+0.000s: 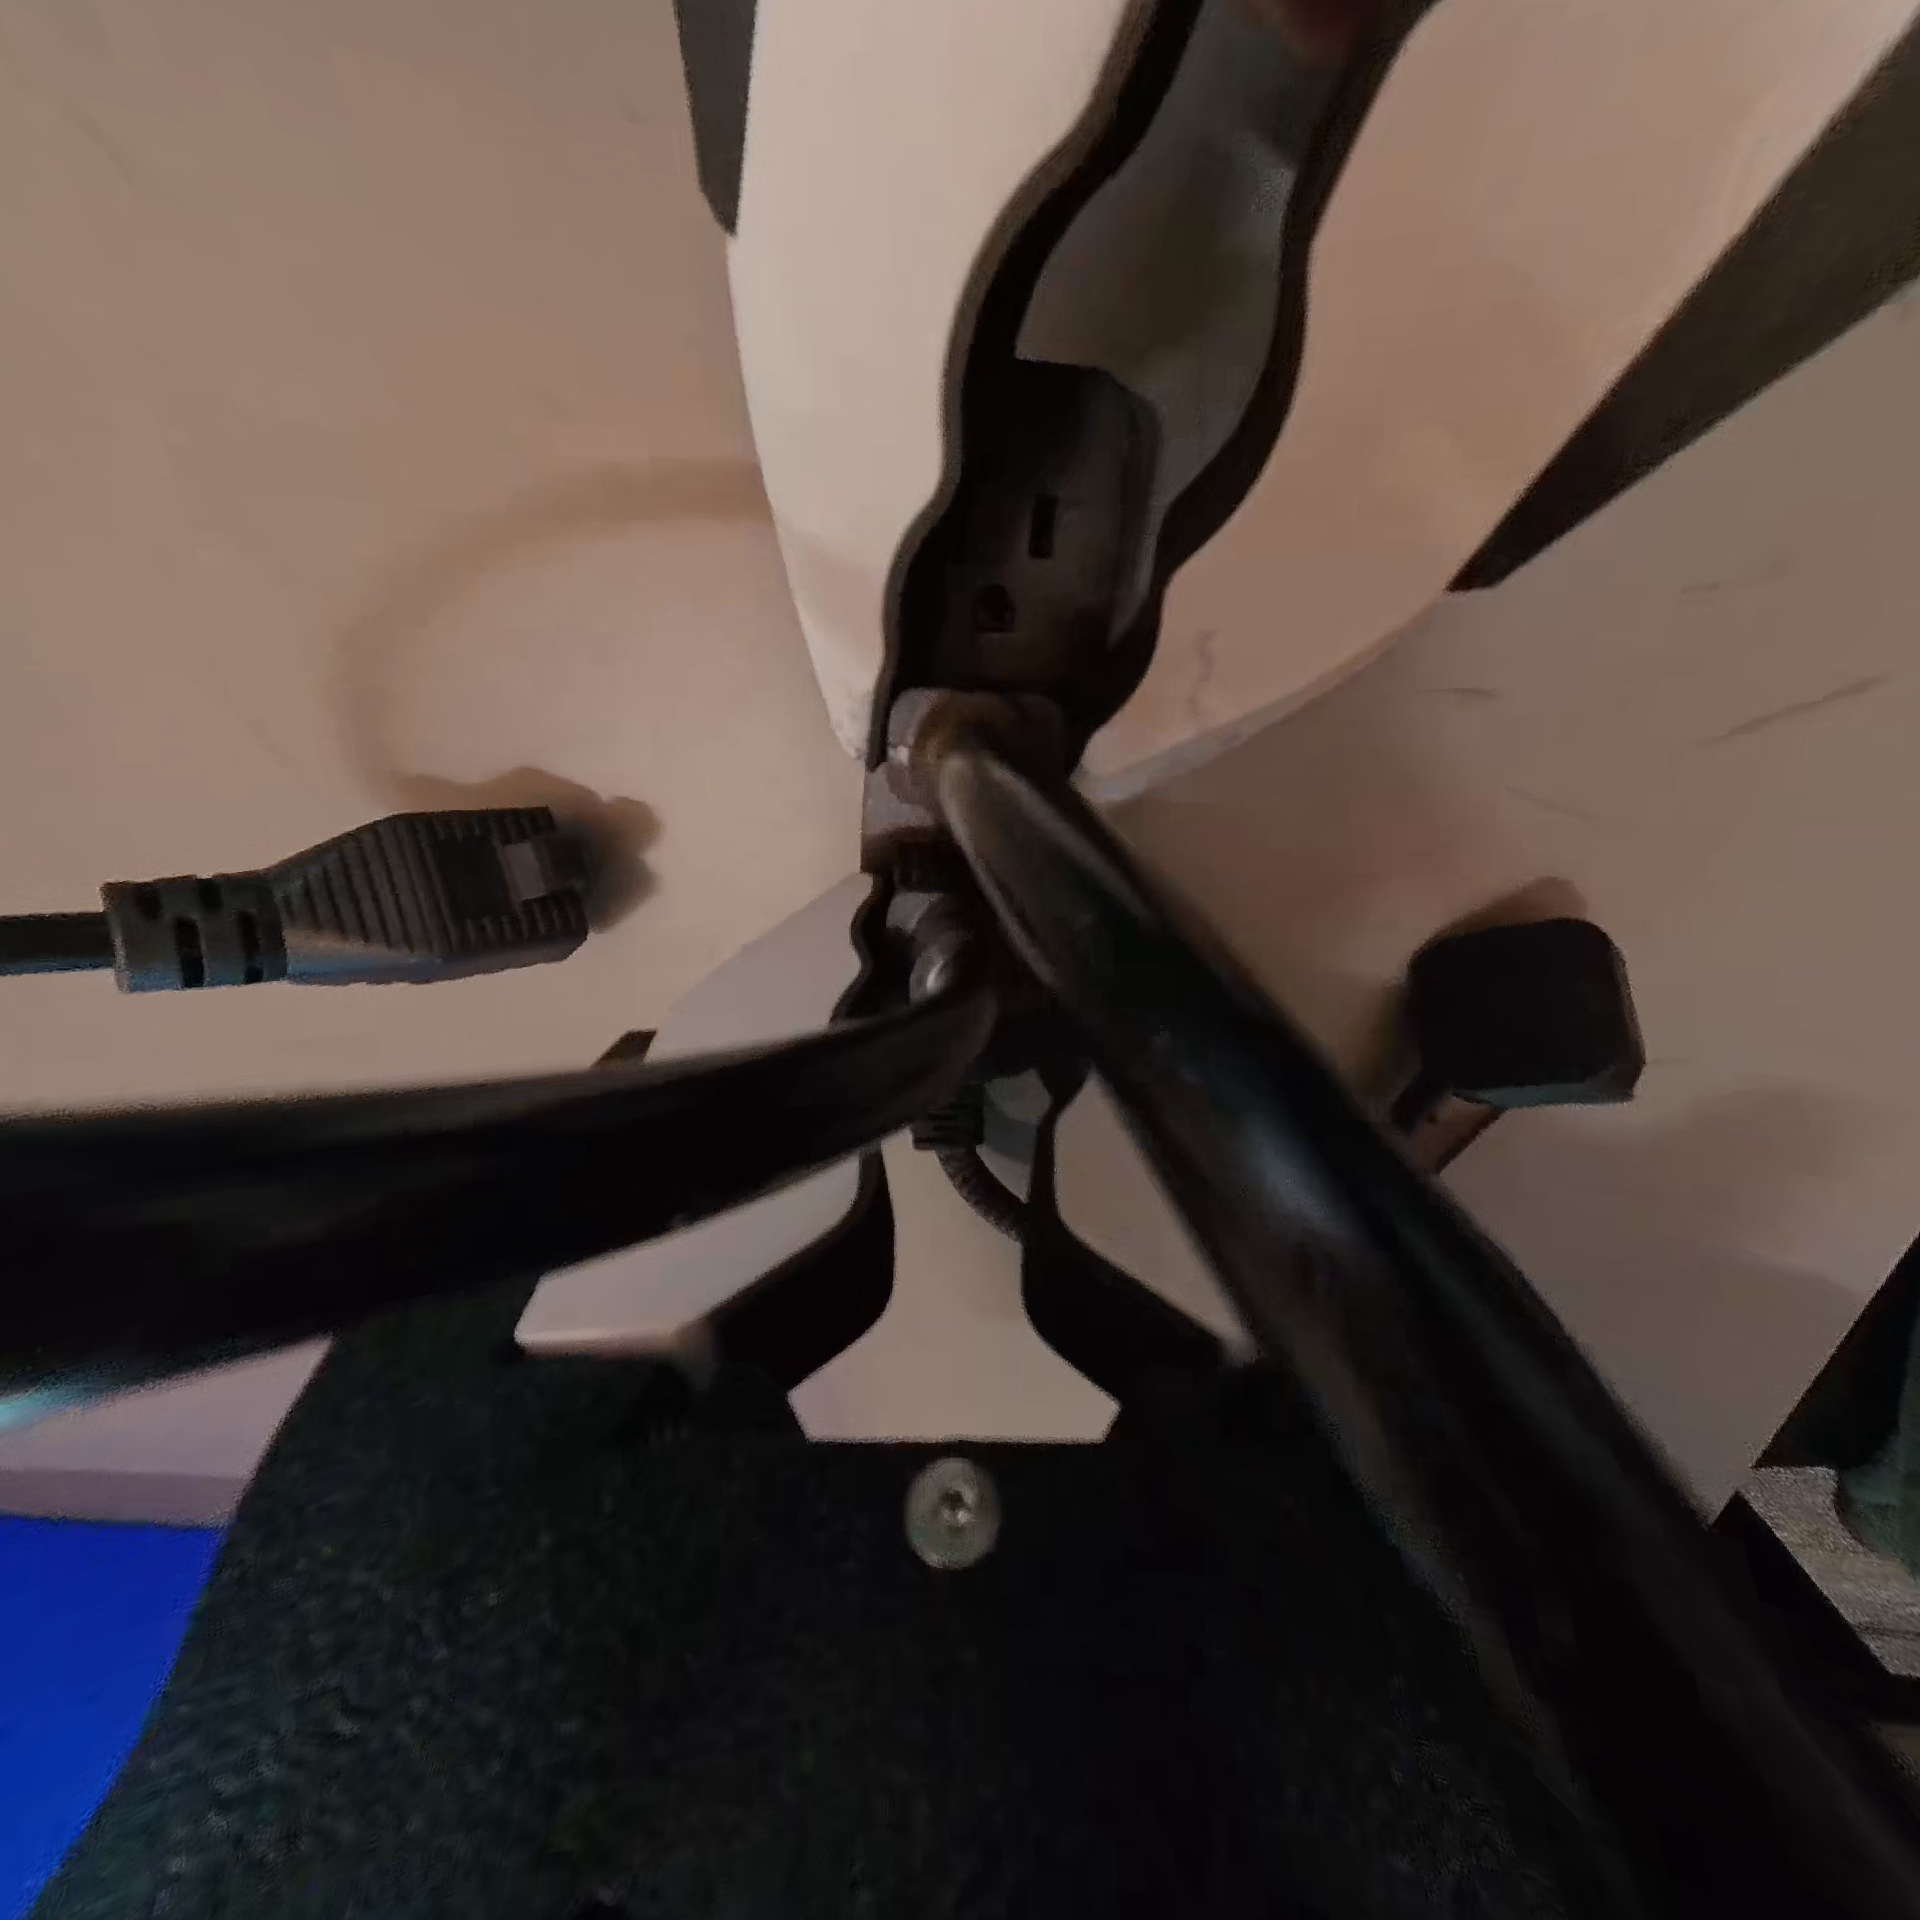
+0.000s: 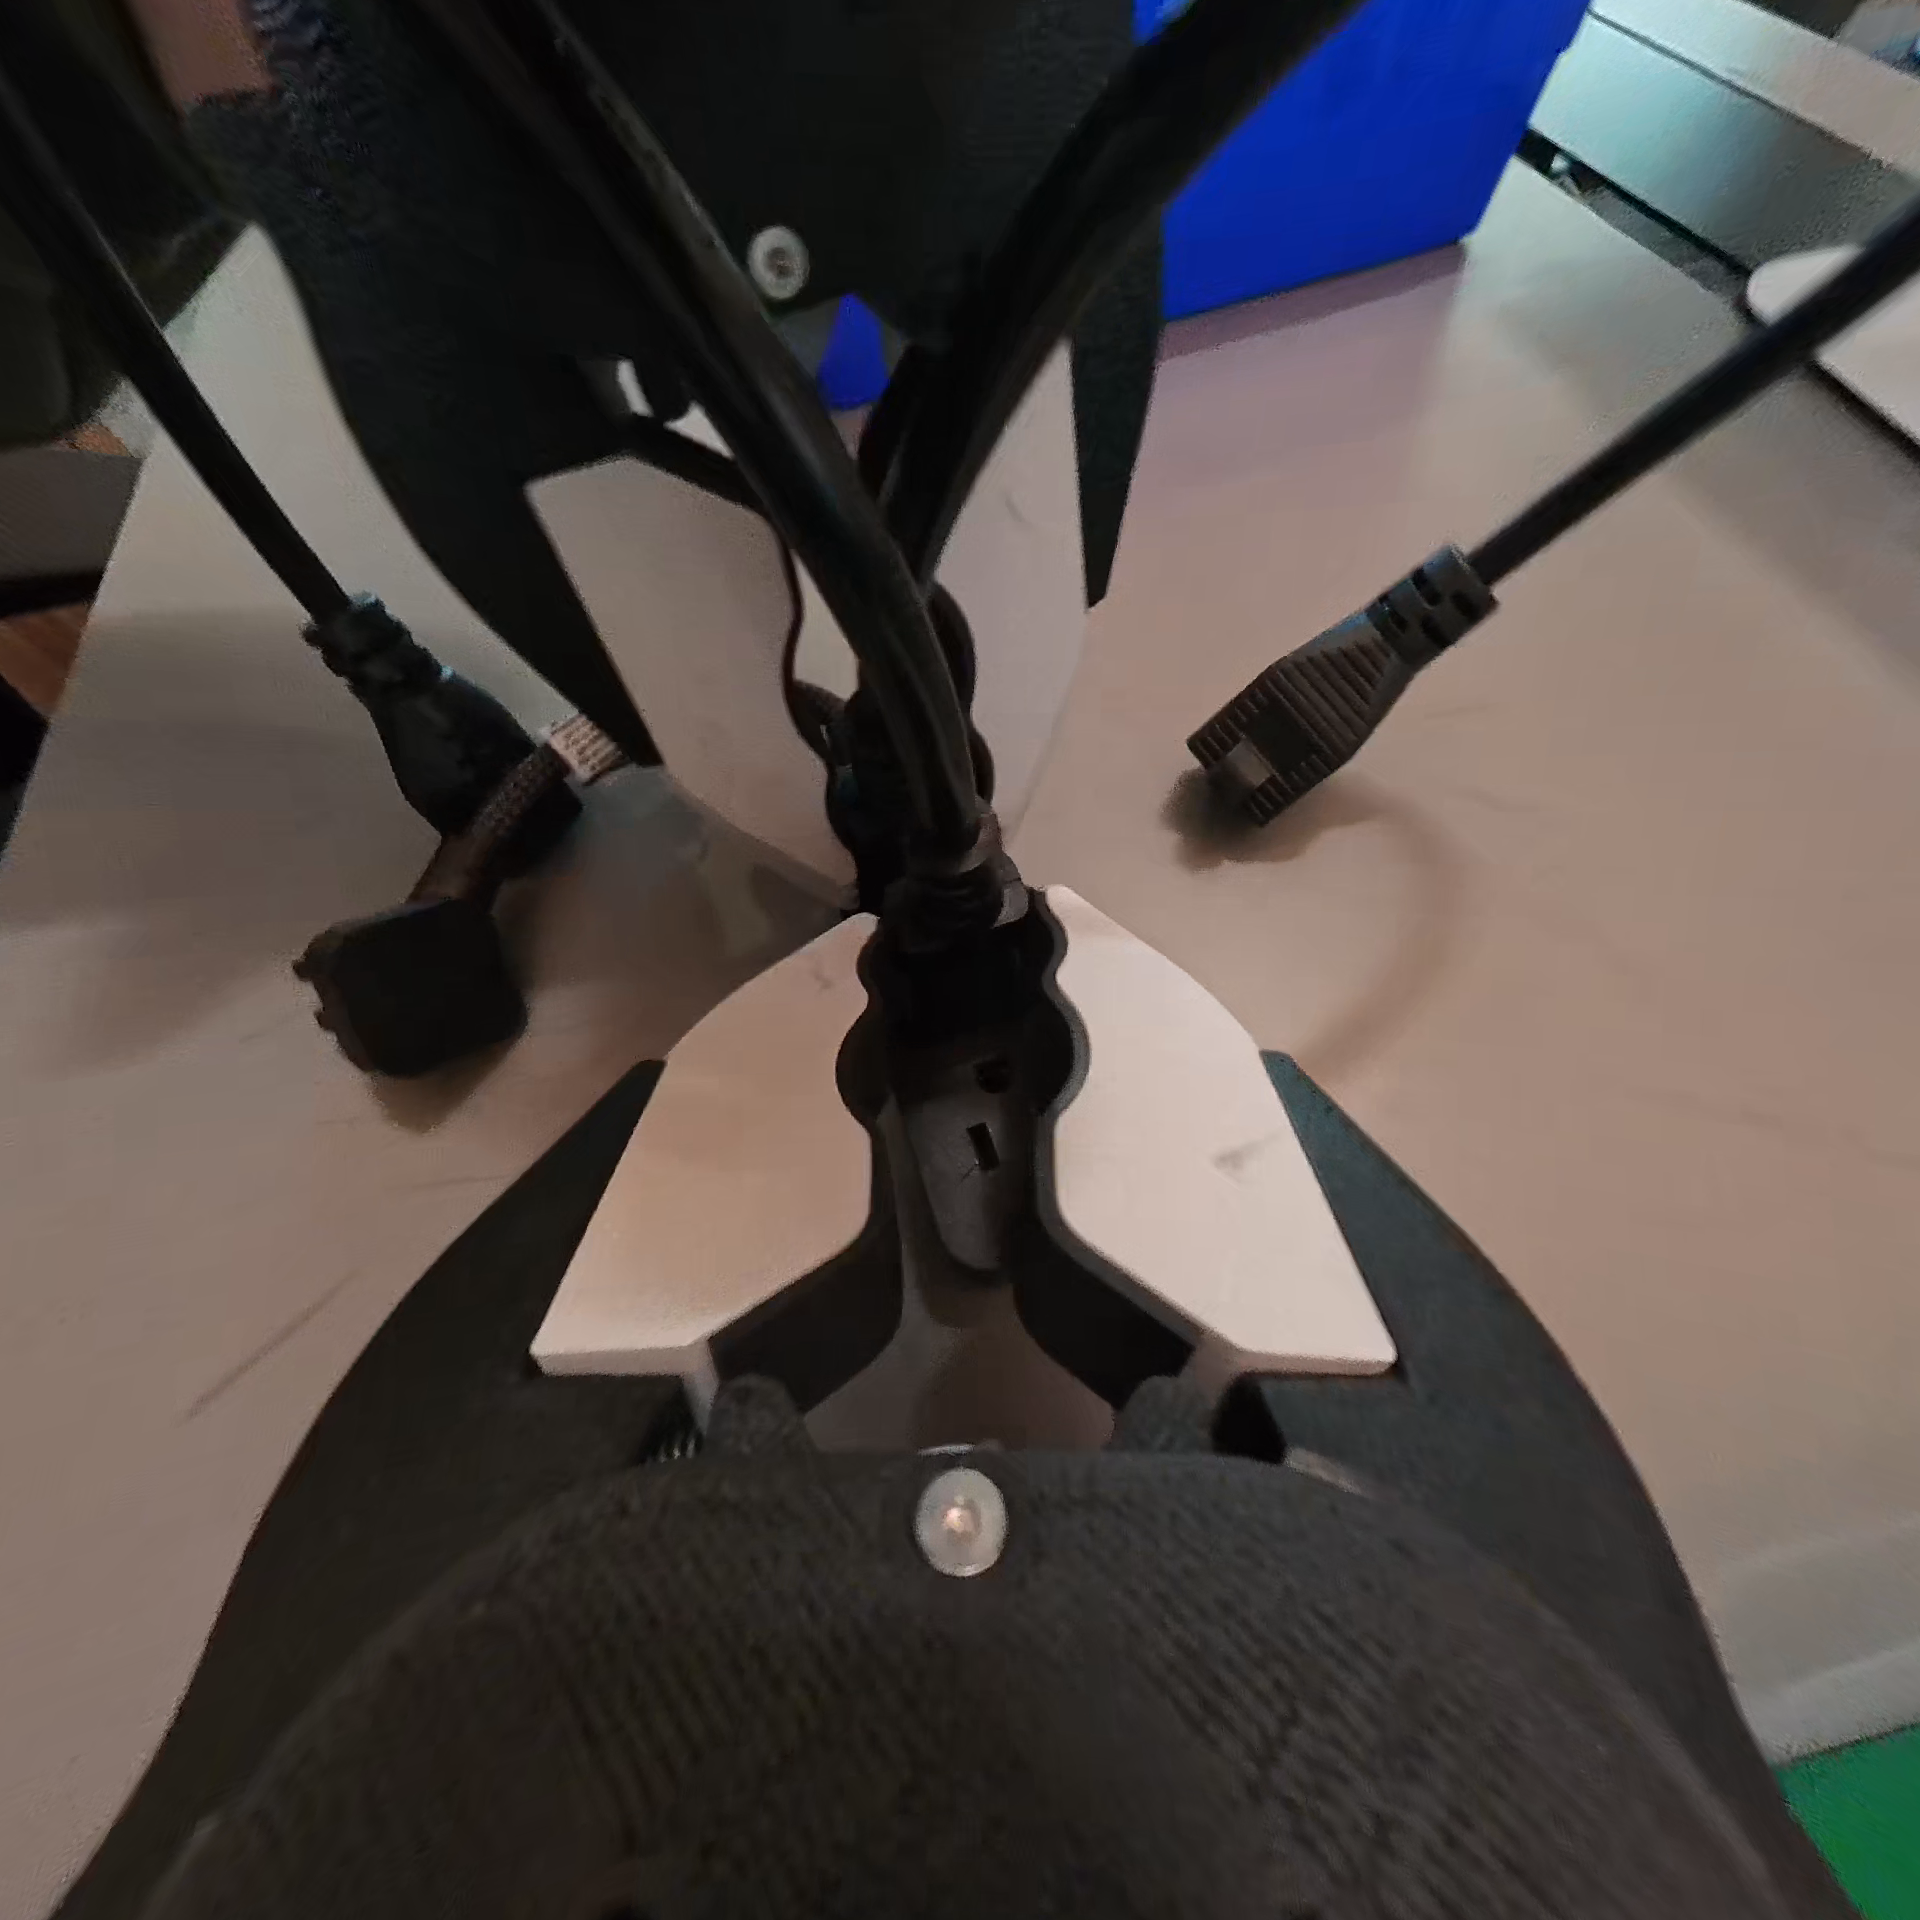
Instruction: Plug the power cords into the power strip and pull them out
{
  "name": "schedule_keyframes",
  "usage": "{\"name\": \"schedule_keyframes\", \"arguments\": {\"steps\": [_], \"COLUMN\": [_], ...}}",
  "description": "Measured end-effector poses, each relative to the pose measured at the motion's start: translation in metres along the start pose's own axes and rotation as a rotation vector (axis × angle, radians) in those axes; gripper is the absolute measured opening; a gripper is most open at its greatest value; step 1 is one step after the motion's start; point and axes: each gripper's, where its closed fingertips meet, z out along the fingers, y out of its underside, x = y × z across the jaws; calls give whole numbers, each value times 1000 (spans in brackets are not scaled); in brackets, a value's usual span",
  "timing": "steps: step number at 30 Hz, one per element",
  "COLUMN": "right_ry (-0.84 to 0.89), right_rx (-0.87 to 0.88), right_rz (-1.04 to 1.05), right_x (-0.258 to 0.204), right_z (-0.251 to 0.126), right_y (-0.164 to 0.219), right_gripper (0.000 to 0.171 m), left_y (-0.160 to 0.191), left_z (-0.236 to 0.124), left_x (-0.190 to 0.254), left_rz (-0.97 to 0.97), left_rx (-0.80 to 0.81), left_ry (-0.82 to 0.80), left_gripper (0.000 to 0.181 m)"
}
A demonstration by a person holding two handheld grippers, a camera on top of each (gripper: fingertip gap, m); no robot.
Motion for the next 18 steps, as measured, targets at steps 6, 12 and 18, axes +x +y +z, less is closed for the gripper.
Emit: {"name": "schedule_keyframes", "arguments": {"steps": [6,12,18], "right_ry": [-39,-84,-60], "right_rx": [54,11,84], "right_rz": [58,-111,60], "right_x": [9,-2,11], "right_z": [-1,-8,-8], "right_y": [-3,0,-4], "right_gripper": [22,23,21], "left_y": [-3,-6,-8], "left_z": [1,1,2], "left_x": [-3,1,-5], "left_rz": [-35,-18,-60], "left_rx": [6,27,30], "left_ry": [-28,9,-21], "left_gripper": [26,23,26]}}
